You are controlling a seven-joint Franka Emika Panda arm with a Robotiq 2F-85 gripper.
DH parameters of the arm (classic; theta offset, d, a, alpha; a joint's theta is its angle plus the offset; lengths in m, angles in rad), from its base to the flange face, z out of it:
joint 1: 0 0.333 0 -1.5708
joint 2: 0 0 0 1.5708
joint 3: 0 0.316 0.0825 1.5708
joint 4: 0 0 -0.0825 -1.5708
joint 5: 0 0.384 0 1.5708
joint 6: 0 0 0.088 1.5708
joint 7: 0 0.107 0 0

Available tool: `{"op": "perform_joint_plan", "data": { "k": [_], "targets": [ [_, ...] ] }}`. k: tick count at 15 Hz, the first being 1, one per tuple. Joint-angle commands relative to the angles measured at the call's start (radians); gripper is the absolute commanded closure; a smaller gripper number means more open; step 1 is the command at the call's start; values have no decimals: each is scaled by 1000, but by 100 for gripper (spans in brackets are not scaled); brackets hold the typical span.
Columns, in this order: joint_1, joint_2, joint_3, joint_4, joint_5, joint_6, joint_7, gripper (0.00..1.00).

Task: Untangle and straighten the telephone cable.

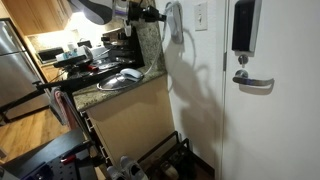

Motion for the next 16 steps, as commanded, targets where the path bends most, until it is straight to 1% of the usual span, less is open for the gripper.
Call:
{"op": "perform_joint_plan", "data": {
  "k": [1, 5, 9, 12, 13, 14, 16],
  "targets": [
    [-13, -106, 17, -109, -5, -22, 26, 96],
    [-9, -161, 19, -142, -26, -102, 52, 96],
    [-11, -182, 21, -132, -67, -176, 100, 96],
    [-16, -176, 20, -120, -87, -179, 140, 96],
    [-16, -159, 22, -108, -57, -160, 99, 96],
    [-16, -158, 22, -108, -58, -160, 99, 84],
    [-16, -154, 22, -108, -58, -160, 99, 84]
  ]
}}
